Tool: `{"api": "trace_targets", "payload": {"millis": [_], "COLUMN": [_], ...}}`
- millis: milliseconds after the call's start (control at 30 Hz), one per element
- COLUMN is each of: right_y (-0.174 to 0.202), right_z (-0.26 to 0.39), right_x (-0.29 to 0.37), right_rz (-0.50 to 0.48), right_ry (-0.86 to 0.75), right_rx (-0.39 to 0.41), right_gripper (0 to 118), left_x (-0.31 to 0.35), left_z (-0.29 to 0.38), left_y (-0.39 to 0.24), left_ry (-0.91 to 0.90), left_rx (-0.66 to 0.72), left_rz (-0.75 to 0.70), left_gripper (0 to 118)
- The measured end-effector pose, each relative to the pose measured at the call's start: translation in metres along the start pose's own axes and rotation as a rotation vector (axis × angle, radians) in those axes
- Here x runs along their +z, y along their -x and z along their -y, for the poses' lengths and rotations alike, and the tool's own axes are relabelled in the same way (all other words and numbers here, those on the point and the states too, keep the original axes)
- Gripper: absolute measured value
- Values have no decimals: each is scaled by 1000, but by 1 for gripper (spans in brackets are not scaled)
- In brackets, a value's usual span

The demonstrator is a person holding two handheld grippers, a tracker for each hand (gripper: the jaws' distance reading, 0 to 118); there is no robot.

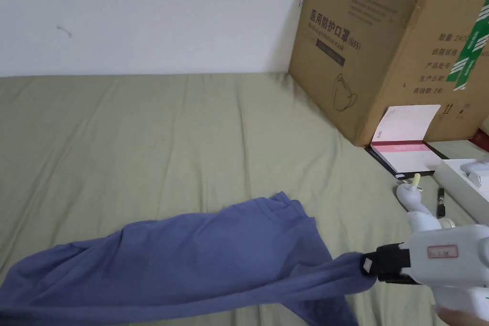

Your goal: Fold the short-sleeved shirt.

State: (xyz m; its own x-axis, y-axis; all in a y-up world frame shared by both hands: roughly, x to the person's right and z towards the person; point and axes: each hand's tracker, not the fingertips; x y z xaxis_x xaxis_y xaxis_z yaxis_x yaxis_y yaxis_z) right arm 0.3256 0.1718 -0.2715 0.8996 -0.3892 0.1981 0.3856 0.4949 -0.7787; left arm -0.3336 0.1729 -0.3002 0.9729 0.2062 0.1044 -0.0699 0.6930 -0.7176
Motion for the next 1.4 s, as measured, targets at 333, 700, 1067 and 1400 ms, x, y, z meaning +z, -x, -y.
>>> {"api": "trace_targets", "payload": {"millis": [333, 700, 1067, 1400], "right_y": [79, 179, 269, 334], "right_z": [-104, -268, -418, -501], "right_x": [103, 167, 186, 195], "right_rz": [-13, -74, -3, 50], "right_ry": [-315, -496, -621, -747], "right_rx": [164, 193, 250, 294], "right_gripper": [2, 1, 1, 1], "left_x": [36, 60, 49, 33], "left_z": [-111, -285, -414, -496], "left_y": [-11, -33, -41, -35], "left_ry": [-166, -233, -372, -514], "left_rx": [-108, -199, -128, -56], "left_rz": [67, 36, 10, -25], "left_gripper": [3, 2, 2, 2]}}
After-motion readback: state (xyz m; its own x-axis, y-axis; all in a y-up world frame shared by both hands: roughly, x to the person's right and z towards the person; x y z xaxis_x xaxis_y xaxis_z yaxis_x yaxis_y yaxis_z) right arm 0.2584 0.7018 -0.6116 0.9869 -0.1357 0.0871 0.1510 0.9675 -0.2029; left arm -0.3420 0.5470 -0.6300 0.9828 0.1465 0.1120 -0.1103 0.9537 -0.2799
